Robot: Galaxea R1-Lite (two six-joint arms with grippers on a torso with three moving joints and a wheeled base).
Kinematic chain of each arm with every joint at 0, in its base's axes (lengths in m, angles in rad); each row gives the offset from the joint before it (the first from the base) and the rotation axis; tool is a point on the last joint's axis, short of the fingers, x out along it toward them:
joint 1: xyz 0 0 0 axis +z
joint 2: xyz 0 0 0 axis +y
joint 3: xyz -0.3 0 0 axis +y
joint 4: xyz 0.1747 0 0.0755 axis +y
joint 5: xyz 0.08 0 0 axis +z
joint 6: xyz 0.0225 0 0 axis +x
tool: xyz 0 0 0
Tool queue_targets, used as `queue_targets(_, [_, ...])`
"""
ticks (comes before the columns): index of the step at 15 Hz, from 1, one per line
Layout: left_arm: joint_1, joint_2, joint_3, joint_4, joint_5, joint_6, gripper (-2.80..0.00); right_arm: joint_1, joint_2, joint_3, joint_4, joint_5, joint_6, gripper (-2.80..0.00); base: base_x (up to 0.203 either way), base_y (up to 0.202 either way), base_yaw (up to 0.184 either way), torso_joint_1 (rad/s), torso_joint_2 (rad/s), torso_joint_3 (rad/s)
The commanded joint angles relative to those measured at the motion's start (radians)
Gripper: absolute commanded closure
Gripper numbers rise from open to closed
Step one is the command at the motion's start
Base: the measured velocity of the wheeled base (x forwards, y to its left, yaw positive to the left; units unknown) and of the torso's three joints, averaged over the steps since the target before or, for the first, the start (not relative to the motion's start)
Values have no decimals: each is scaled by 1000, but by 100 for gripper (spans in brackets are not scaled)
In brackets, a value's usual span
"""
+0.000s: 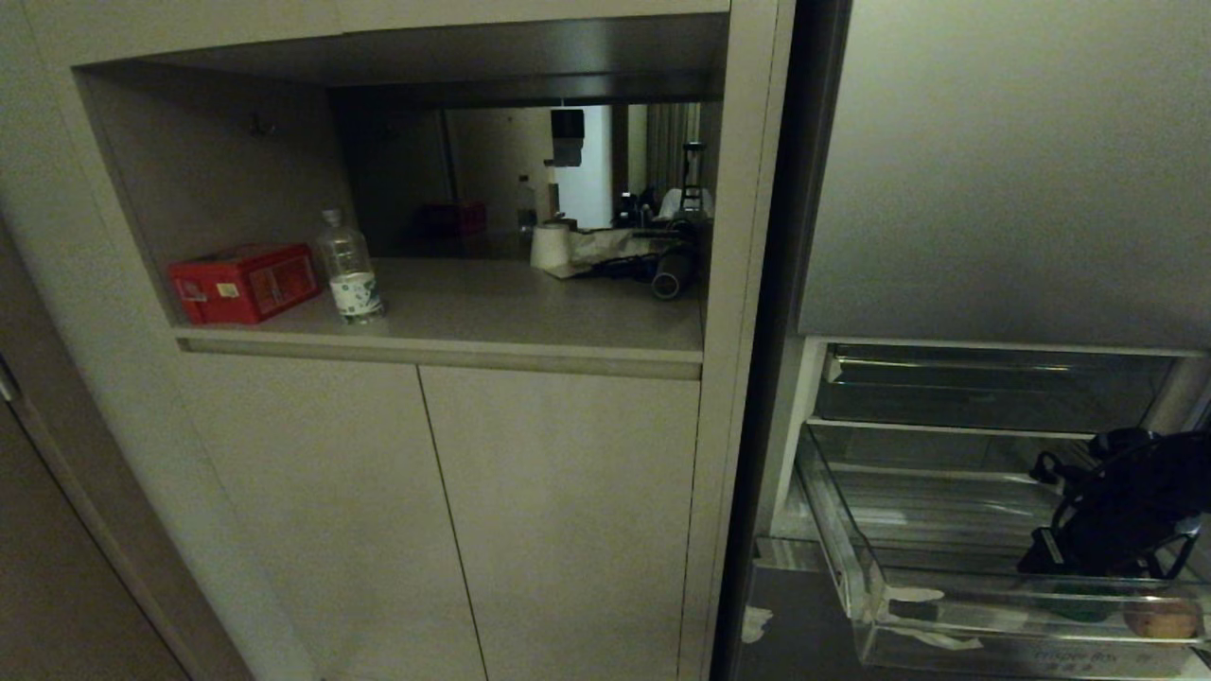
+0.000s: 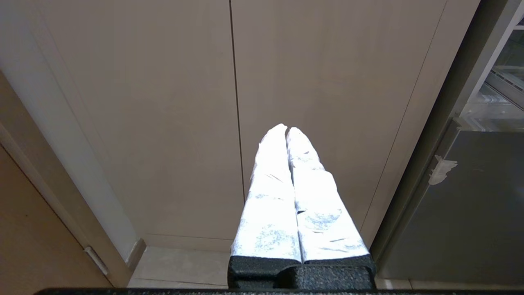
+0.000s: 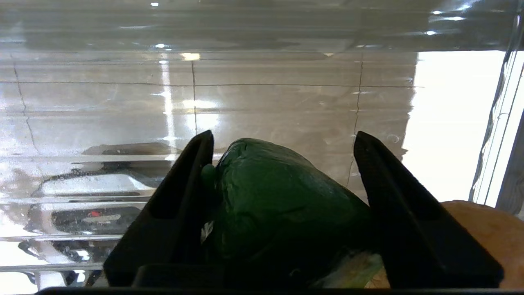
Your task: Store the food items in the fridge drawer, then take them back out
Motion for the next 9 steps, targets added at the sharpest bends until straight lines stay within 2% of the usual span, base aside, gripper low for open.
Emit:
queue_targets(1, [0, 0, -1, 0, 0, 0, 0, -8, -3, 1, 1, 0, -2, 0, 0, 0, 0, 0, 0, 0])
queue_targets(9, [0, 1, -1, 0, 0, 0, 0, -2, -28, -26, -4, 7, 4, 0, 0, 0, 0, 0, 0, 0])
